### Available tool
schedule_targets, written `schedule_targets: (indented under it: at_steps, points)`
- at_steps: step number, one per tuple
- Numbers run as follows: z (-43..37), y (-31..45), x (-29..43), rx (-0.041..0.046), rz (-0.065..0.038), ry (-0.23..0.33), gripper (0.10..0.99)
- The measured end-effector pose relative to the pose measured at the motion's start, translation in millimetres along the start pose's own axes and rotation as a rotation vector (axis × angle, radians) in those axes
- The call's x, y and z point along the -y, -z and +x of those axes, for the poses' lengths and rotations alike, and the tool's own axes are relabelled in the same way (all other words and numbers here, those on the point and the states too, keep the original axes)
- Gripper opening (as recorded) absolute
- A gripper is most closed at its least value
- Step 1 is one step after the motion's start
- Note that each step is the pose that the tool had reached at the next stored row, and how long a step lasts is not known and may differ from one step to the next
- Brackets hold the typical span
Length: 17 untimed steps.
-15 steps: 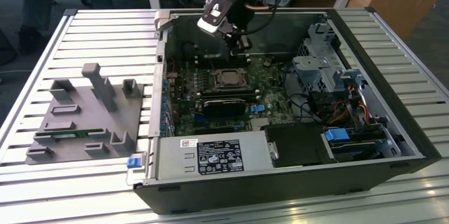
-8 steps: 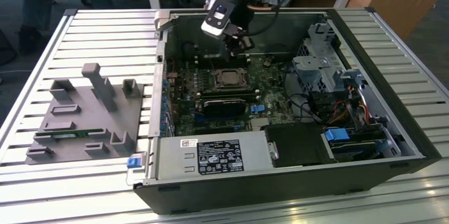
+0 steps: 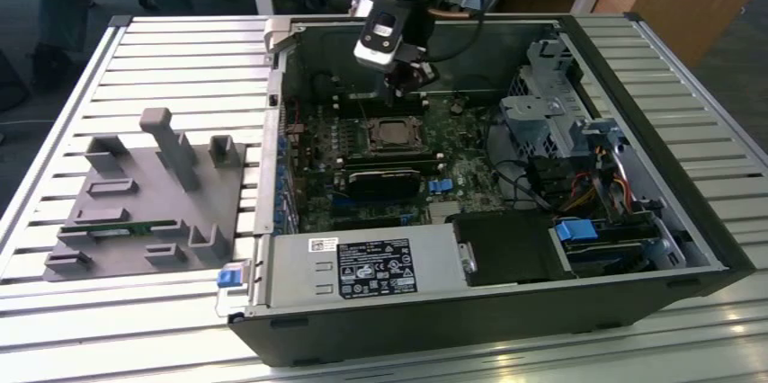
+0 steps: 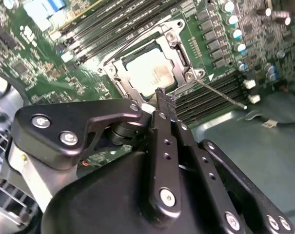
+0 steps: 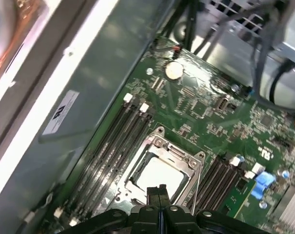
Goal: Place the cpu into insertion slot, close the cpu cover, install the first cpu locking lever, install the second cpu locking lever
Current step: 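Install the first cpu locking lever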
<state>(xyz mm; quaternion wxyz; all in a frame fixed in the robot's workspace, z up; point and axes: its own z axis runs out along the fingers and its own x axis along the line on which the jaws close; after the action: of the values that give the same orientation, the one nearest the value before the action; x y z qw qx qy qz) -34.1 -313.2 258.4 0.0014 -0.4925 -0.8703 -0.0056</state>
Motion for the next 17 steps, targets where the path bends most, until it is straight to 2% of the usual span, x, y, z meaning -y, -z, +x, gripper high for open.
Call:
schedule_targets:
  at_steps: [17]
  points:
    - [0.0, -0.1, 0.0, -0.0023, 0.002, 0.269, 0.106]
